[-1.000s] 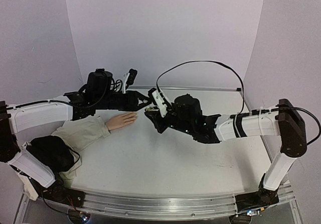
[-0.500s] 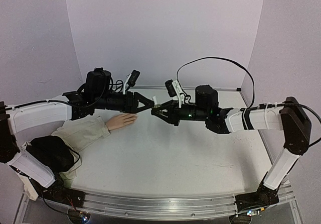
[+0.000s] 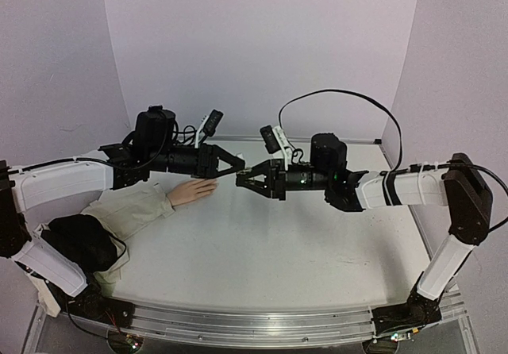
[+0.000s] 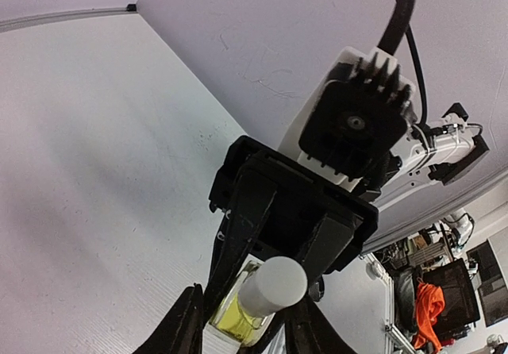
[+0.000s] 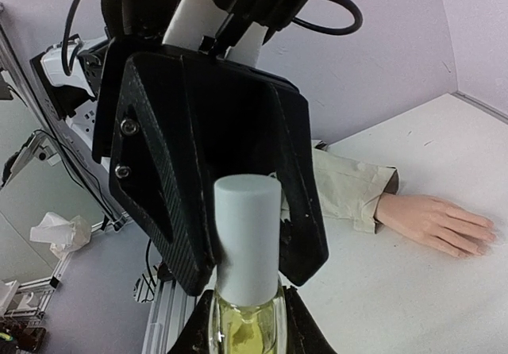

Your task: Paint the nails

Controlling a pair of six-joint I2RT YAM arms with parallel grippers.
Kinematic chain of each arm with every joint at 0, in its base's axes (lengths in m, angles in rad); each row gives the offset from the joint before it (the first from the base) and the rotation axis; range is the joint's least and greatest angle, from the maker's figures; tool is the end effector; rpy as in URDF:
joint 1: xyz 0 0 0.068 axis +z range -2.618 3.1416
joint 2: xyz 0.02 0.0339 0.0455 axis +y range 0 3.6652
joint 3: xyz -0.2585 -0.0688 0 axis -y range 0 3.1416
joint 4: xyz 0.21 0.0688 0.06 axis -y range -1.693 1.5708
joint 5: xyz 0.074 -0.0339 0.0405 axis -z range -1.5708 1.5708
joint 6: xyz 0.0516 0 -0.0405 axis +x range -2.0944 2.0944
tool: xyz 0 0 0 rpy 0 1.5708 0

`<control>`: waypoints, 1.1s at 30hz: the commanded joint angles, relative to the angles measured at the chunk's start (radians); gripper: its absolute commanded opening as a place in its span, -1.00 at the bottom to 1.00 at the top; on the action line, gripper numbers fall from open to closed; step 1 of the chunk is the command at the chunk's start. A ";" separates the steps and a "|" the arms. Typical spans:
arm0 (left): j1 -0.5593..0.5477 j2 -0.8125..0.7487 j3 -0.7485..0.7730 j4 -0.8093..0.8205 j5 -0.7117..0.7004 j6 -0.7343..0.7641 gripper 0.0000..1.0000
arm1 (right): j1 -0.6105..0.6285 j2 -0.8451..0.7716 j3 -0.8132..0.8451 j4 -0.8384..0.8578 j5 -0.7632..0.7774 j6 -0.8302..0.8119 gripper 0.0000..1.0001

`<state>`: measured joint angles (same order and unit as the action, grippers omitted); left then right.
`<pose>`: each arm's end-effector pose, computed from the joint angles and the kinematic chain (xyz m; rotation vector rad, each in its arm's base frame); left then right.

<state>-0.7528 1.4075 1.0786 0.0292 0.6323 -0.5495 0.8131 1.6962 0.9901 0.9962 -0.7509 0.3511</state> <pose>0.2029 -0.2319 0.3234 0.6944 1.9730 -1.4381 0.2205 0.2843 0.3113 -0.9988 1.1444 1.4328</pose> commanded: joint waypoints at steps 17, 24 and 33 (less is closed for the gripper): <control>-0.013 -0.004 0.041 0.081 -0.095 0.029 -0.98 | 0.044 -0.039 -0.030 0.064 0.443 -0.104 -1.00; -0.056 0.020 0.059 0.061 -0.158 0.061 -0.99 | 0.160 0.000 0.078 -0.093 0.921 -0.286 -1.00; -0.015 0.016 0.059 0.036 -0.108 0.026 0.11 | 0.118 -0.025 0.020 -0.096 0.598 -0.325 -1.00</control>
<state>-0.7803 1.4349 1.0927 0.0422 0.4316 -0.4919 0.9649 1.7000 1.0084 0.8585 -0.0044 0.0681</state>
